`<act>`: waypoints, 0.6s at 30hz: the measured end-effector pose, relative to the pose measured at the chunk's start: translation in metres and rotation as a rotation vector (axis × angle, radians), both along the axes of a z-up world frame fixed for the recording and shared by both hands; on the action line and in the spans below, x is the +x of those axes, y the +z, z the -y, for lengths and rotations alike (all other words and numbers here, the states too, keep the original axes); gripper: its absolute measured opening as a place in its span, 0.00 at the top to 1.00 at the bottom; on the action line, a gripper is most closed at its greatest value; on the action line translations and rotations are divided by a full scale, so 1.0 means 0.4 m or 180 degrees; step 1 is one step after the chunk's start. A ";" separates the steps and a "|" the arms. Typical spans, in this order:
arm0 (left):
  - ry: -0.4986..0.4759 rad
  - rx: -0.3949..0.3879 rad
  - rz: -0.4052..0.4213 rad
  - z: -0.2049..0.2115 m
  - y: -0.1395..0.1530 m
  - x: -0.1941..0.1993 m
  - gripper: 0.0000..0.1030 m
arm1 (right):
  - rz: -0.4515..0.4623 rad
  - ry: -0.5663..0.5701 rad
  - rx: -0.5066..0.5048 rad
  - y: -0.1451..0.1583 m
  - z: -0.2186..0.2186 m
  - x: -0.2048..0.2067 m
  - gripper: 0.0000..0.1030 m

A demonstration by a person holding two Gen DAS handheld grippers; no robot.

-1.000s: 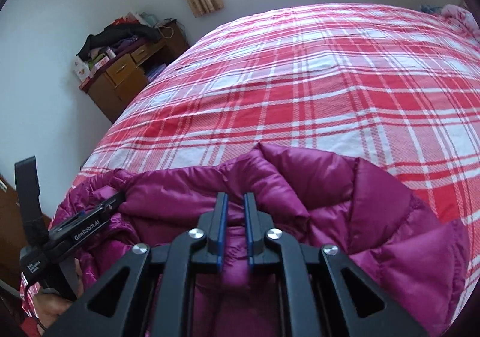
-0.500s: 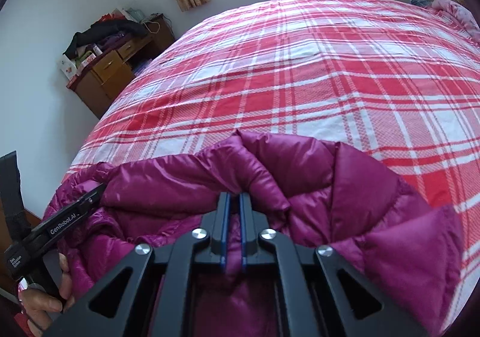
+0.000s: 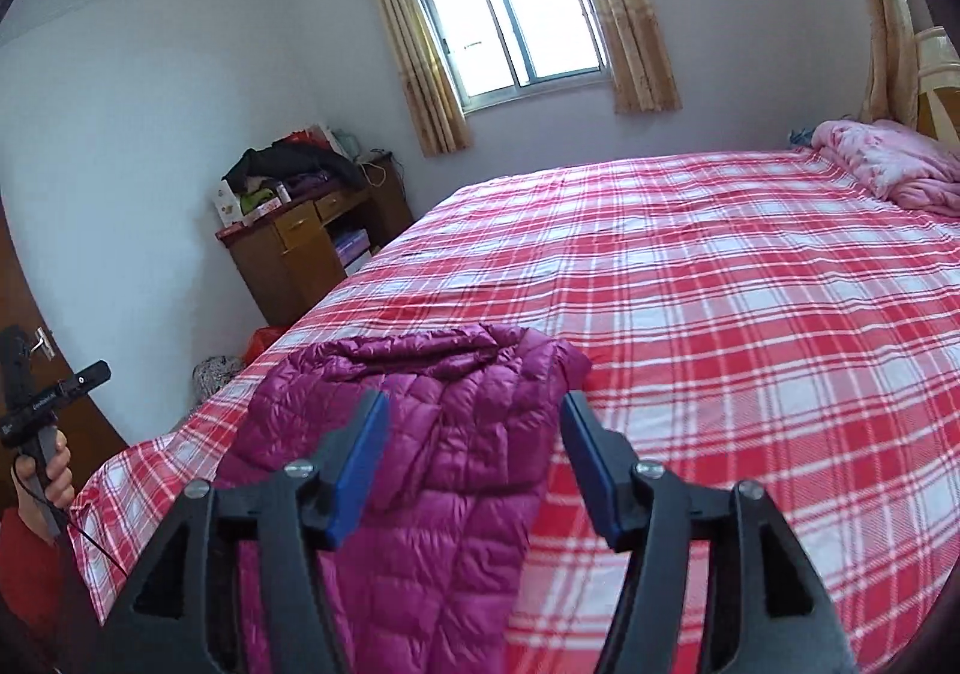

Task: Fold large clothes
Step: 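Release the jacket and lift both grippers away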

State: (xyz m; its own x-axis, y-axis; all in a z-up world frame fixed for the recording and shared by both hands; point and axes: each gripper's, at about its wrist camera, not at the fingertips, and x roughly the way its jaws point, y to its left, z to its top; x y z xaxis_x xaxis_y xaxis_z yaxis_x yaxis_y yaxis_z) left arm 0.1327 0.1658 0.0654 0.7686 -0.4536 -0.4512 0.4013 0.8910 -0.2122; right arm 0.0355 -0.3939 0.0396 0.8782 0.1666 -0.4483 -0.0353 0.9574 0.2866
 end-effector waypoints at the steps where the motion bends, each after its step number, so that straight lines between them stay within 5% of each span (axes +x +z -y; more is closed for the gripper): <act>1: -0.0003 0.0022 -0.0022 -0.019 -0.003 -0.038 0.33 | -0.0006 0.0009 0.0006 -0.003 0.005 -0.048 0.39; 9: -0.0047 0.0475 -0.0309 -0.052 -0.173 -0.250 0.30 | -0.0430 0.0069 0.0073 -0.146 -0.027 -0.231 0.39; 18: -0.0321 0.0492 -0.1124 0.000 -0.411 -0.266 0.30 | -0.0810 -0.0001 0.0042 -0.302 -0.105 -0.305 0.39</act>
State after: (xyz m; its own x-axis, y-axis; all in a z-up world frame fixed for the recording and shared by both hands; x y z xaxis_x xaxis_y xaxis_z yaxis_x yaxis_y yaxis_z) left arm 0.0263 0.1657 -0.0990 0.5090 -0.4250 -0.7486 0.4148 0.8831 -0.2193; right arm -0.0865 -0.3520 -0.0814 0.7373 0.1736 -0.6529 0.0399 0.9536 0.2986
